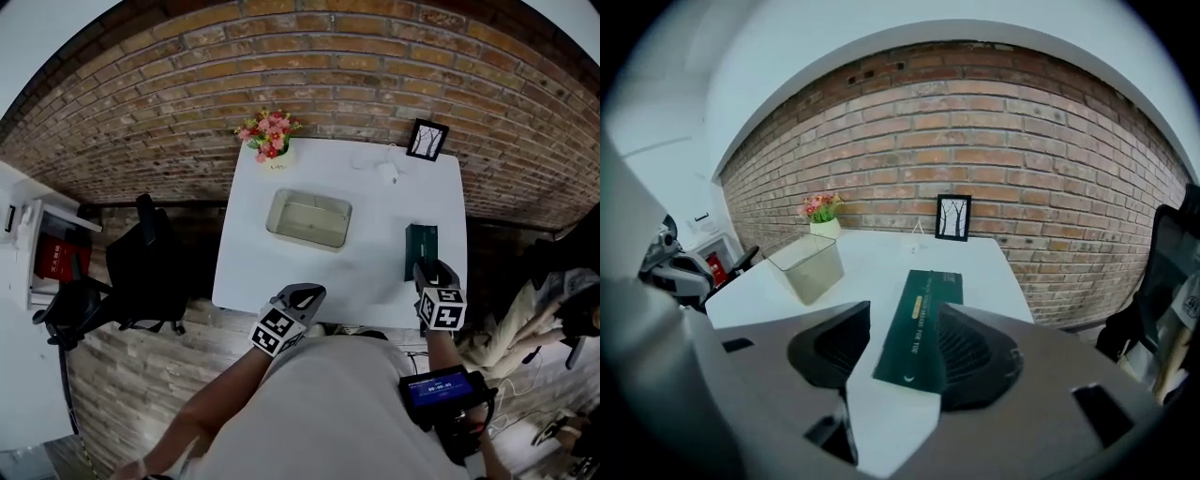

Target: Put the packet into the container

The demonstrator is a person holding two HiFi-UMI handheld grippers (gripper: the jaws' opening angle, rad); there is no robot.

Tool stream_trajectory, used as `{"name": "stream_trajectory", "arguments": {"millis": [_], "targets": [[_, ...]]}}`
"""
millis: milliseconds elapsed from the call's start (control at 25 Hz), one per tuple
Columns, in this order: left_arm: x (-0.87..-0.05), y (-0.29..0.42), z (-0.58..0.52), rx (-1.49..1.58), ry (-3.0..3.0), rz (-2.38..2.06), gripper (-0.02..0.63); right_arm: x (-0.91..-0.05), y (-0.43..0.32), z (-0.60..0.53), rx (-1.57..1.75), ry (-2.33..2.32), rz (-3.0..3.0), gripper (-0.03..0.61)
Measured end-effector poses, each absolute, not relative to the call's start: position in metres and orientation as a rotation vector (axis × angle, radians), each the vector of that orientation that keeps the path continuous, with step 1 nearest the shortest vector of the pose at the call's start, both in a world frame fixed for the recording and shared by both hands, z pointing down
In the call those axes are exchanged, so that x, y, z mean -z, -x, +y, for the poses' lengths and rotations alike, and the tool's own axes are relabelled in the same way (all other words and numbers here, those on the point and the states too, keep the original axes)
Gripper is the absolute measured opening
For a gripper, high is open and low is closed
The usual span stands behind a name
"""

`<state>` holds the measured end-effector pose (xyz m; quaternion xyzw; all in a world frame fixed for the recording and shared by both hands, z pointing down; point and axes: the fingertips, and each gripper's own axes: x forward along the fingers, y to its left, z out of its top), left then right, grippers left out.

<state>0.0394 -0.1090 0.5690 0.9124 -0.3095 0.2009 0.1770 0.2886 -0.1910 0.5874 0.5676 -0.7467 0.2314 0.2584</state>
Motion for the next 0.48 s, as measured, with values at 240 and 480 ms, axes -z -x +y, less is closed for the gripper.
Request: {"name": "stream_trajectory", "arguments": {"millis": [240,480], "targets": [[-0.572,-0.030,-0.115,-0.596,-2.539,-0.937,0.011,-0.614,-0.304,-0.220,-0.720,-1.533,-1.901,0.345],[-0.573,-0.031,-0.119,-0.609,-2.505,-0.977,0.011,-0.644,-0.307,-0.225,-0.821,-1.449,-1.813,0.371]]}}
